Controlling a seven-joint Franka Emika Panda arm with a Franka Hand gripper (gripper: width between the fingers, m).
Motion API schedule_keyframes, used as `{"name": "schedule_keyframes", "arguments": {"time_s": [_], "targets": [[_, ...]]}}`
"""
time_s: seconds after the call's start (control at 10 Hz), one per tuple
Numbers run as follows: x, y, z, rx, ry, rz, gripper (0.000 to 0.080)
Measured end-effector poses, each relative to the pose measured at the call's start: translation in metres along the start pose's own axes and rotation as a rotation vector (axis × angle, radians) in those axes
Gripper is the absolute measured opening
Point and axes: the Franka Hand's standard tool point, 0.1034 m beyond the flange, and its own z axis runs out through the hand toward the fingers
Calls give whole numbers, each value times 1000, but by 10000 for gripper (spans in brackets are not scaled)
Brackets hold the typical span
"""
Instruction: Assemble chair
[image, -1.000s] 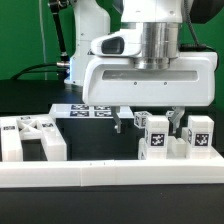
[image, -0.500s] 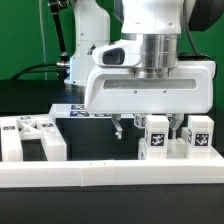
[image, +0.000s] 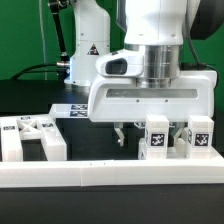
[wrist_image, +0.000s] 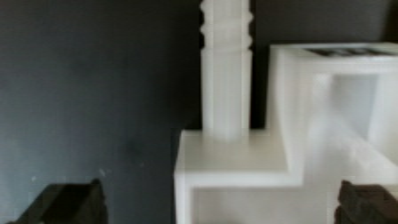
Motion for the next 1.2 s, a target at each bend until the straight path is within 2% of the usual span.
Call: {"name": "schedule_keyframes", "arguments": {"time_s": [0.3, 0.5, 0.7, 0.8, 0.9, 1.2], "targets": [[-5, 2, 13, -9, -14, 4, 649], [-6, 2, 14, -9, -17, 5, 649], [-6, 2, 14, -9, -17, 6, 386], [-6, 2, 13, -9, -18, 7, 386], [-7, 2, 13, -9, -18, 7, 330], [-7, 7, 12, -9, -21, 13, 330]]}}
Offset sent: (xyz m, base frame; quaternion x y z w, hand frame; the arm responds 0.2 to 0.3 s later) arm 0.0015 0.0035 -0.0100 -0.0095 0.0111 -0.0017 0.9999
